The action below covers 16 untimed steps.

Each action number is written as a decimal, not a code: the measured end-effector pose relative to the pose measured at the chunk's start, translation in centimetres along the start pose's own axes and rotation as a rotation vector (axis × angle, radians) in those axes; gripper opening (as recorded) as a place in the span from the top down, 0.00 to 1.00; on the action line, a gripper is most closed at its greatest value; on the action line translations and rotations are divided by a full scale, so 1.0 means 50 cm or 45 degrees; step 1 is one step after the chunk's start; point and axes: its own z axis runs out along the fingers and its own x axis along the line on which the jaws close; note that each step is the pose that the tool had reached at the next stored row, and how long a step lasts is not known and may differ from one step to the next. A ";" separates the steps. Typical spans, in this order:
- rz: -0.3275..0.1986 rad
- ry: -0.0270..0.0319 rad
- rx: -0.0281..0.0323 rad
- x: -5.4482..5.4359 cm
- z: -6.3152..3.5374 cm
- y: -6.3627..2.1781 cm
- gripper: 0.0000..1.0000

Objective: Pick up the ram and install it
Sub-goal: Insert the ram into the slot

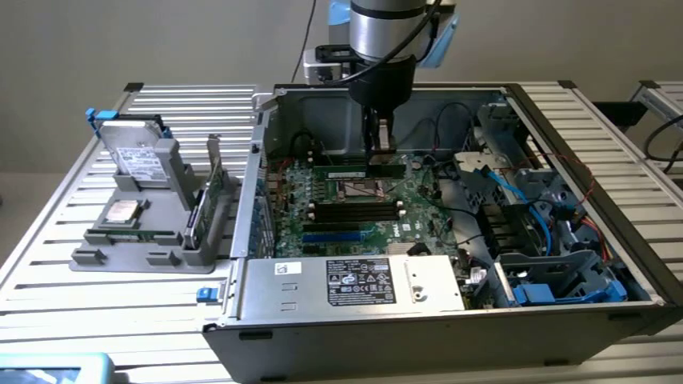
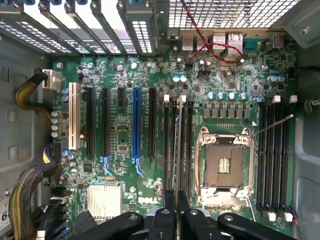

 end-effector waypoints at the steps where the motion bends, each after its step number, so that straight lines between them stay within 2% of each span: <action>1: 0.000 0.0001 -0.0001 0.000 0.000 0.000 0.87; 8: 0.000 0.0009 0.0001 0.000 0.006 0.000 0.87; 16: 0.000 0.0164 0.0002 0.000 0.021 0.000 0.87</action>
